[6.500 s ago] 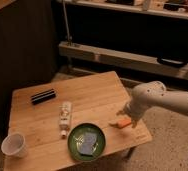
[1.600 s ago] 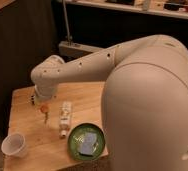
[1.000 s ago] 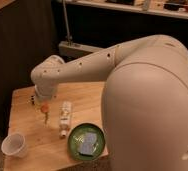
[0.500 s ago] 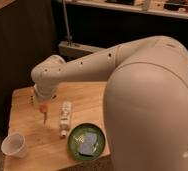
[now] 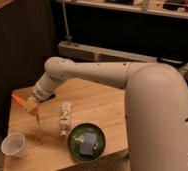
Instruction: Place the pepper in the ceramic cup
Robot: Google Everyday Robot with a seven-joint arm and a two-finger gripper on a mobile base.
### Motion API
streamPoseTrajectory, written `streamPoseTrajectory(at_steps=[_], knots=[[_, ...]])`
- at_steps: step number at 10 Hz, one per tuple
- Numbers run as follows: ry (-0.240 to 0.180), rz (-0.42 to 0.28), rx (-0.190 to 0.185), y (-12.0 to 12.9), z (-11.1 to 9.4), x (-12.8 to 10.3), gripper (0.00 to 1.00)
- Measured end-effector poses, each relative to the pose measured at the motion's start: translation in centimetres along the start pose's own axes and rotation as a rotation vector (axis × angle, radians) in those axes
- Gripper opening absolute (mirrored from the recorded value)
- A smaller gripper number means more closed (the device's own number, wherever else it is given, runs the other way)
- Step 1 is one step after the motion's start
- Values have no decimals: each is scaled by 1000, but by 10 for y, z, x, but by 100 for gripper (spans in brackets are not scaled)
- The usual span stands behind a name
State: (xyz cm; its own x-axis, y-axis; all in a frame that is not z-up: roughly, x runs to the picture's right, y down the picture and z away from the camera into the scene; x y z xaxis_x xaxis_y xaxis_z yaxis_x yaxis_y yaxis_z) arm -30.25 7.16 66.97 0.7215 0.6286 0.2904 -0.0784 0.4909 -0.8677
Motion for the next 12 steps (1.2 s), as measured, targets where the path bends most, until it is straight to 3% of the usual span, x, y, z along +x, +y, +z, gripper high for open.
streamPoseTrajectory(at_steps=[3, 7, 9, 12], knots=[[5, -109, -144, 37, 27, -5, 6], [5, -200, -305, 74, 57, -8, 6], [-2, -224, -350, 83, 68, -9, 6], [-23, -276, -389, 91, 78, -11, 6]])
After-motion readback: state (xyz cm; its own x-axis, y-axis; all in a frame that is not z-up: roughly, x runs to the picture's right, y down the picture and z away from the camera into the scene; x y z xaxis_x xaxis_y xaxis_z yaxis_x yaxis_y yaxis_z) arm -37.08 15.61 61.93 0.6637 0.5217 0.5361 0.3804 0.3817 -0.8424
